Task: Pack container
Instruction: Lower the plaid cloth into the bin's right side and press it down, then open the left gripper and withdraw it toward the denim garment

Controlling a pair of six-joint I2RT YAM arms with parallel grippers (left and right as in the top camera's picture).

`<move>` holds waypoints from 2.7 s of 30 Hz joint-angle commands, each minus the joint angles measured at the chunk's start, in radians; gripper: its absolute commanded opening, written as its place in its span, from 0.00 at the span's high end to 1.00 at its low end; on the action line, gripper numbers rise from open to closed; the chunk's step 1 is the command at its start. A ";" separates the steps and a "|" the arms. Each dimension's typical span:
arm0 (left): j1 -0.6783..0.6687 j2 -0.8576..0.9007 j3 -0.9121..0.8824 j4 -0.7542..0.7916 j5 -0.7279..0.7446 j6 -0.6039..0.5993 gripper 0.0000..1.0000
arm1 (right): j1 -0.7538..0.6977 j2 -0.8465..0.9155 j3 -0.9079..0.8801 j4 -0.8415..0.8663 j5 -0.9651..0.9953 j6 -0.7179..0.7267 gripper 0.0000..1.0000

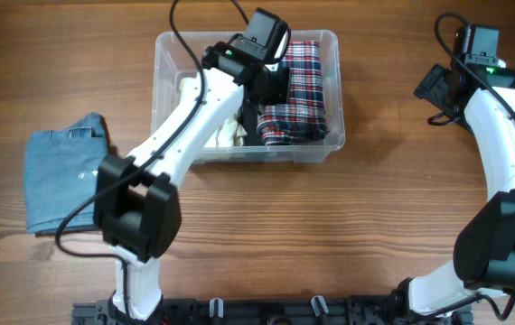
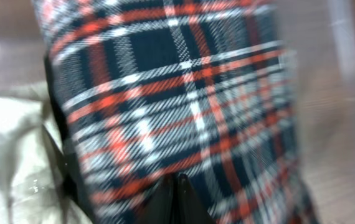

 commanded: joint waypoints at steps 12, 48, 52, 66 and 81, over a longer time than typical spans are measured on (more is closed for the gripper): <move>0.001 0.009 0.007 0.013 -0.010 -0.030 0.96 | -0.002 0.012 0.000 0.006 -0.002 0.013 0.00; 0.008 -0.093 -0.081 0.043 -0.177 -0.114 0.96 | -0.002 0.012 0.000 0.006 -0.002 0.013 0.00; -0.005 -0.056 -0.093 0.020 -0.099 -0.114 0.96 | -0.002 0.012 0.000 0.006 -0.002 0.013 0.00; -0.029 -0.057 -0.111 0.016 -0.157 -0.105 0.76 | -0.002 0.012 0.000 0.006 -0.002 0.013 0.00; 0.407 -0.541 -0.111 -0.362 -0.448 -0.078 0.00 | -0.002 0.012 0.000 0.006 -0.002 0.013 0.00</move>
